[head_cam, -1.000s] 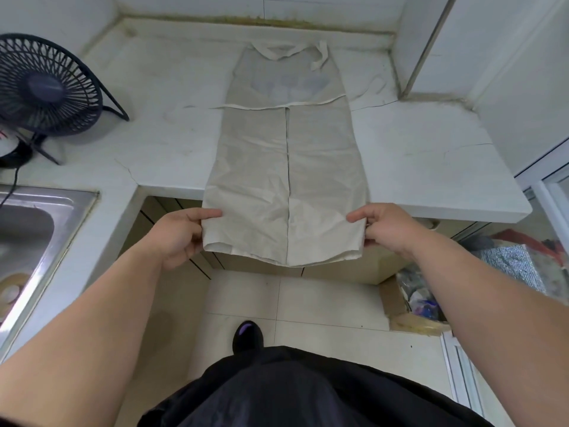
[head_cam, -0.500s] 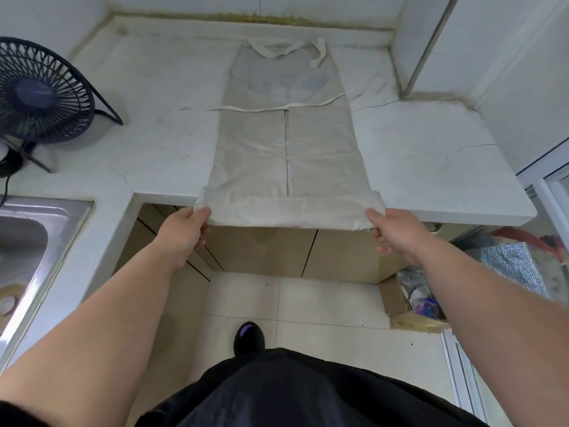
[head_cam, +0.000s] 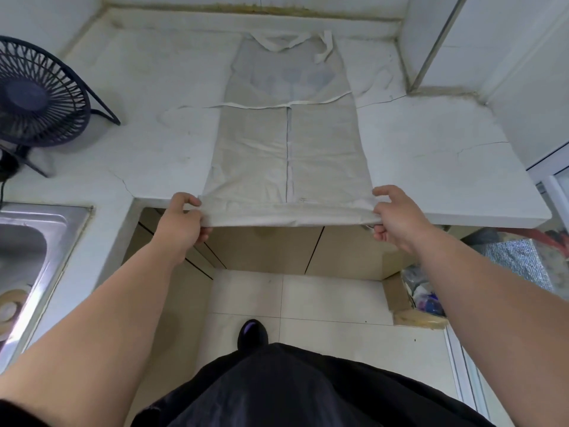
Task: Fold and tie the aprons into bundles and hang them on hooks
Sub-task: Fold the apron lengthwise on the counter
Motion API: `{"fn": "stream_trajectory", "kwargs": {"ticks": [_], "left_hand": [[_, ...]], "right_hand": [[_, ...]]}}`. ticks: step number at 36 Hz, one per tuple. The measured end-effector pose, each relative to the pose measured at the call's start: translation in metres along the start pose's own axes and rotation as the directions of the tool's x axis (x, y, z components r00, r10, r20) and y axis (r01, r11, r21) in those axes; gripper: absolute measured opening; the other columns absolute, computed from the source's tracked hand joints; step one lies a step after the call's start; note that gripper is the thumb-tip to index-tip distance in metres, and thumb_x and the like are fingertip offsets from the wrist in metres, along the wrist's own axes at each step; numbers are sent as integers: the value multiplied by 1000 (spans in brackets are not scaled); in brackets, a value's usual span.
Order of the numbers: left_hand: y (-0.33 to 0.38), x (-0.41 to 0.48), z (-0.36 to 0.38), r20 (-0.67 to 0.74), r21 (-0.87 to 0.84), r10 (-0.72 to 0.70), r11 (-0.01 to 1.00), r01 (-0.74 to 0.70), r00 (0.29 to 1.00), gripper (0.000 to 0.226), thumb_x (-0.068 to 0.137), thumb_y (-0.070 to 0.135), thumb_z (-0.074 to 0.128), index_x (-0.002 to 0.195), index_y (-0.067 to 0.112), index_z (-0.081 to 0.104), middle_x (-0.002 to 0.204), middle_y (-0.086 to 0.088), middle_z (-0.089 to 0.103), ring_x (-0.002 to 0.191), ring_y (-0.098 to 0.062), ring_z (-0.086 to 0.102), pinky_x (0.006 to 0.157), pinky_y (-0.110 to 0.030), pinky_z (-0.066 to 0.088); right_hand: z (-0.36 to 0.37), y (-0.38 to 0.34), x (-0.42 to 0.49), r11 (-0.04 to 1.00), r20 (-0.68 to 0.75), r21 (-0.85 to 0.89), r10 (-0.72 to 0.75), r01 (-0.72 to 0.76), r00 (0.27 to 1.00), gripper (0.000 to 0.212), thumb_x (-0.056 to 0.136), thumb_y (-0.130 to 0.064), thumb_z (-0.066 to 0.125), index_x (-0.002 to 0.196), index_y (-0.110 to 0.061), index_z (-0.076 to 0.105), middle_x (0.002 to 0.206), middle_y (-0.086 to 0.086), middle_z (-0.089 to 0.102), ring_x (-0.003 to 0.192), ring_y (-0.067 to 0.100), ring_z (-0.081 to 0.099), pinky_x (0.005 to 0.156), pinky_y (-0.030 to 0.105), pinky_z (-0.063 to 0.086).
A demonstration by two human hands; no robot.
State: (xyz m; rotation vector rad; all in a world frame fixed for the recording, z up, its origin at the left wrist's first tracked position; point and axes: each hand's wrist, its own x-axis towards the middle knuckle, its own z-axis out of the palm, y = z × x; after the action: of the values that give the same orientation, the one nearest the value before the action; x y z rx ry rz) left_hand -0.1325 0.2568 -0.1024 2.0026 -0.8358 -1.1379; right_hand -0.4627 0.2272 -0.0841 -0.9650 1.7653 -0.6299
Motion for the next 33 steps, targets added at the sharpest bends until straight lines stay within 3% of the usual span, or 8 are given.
{"fn": "stream_trajectory", "kwargs": {"ticks": [6, 10, 15, 19, 21, 24, 28, 33], "left_hand": [[13, 11, -10, 29, -7, -99, 995, 99, 995, 27, 95, 6, 40, 81, 10, 63, 75, -7, 53, 55, -15, 48, 41, -20, 43], [26, 10, -18, 121, -264, -139, 950, 167, 983, 31, 88, -1, 31, 89, 0, 62, 74, -12, 60, 55, -18, 57, 42, -17, 46], [30, 12, -32, 301, -371, -164, 887, 274, 939, 42, 80, -19, 23, 94, 2, 56, 70, -4, 72, 60, -9, 69, 49, -14, 50], [28, 21, -32, 299, -174, -60, 978, 116, 952, 9, 90, 1, 60, 97, 5, 64, 80, -4, 70, 62, -7, 65, 51, -14, 48], [26, 27, -30, 201, 21, 37, 999, -42, 979, 13, 88, 17, 67, 96, 7, 67, 82, -5, 62, 63, -14, 55, 56, -19, 42], [29, 34, -22, 41, 139, 217, 965, -221, 975, 18, 90, 27, 65, 96, 10, 66, 84, -3, 59, 74, -18, 51, 68, -25, 40], [30, 43, -13, 53, 100, 251, 962, -256, 966, 17, 96, 29, 55, 98, 14, 62, 90, 2, 63, 86, -17, 56, 78, -25, 42], [29, 58, -1, 24, 384, 257, 890, -246, 966, 33, 101, 34, 41, 101, 3, 53, 82, -6, 52, 79, -26, 47, 63, -34, 36]], "right_hand": [[-9, -11, 0, 982, 159, 82, 156, -170, 975, 14, 90, -15, 52, 104, -11, 54, 83, 7, 50, 69, 21, 50, 65, 31, 46], [-12, -18, -2, 993, 258, -38, 118, -112, 959, 38, 57, 0, 54, 91, -14, 48, 74, 5, 36, 70, 16, 37, 72, 29, 38], [-11, -11, 9, 975, 99, -221, -11, 32, 995, 10, 82, -9, 67, 88, -1, 67, 87, 11, 64, 83, 20, 55, 82, 31, 45], [-5, -10, 9, 953, -32, -278, -136, 122, 990, 41, 94, -29, 57, 59, -13, 44, 62, 2, 45, 59, 17, 42, 54, 25, 31], [-3, -10, 11, 939, -78, -307, -185, 153, 980, 46, 94, -30, 57, 58, -14, 33, 59, 3, 34, 56, 18, 33, 47, 24, 23], [-1, -11, 16, 926, -101, -331, -224, 180, 969, 46, 95, -32, 55, 60, -14, 32, 59, 4, 34, 54, 18, 34, 46, 25, 23], [0, -12, 25, 938, -84, -303, -204, 170, 975, 38, 95, -33, 53, 68, -9, 42, 65, 6, 39, 58, 18, 34, 53, 30, 26], [7, -17, 44, 893, -104, -434, -182, 120, 978, 44, 98, -32, 46, 62, -14, 29, 63, 3, 34, 59, 20, 34, 52, 32, 24]]}}
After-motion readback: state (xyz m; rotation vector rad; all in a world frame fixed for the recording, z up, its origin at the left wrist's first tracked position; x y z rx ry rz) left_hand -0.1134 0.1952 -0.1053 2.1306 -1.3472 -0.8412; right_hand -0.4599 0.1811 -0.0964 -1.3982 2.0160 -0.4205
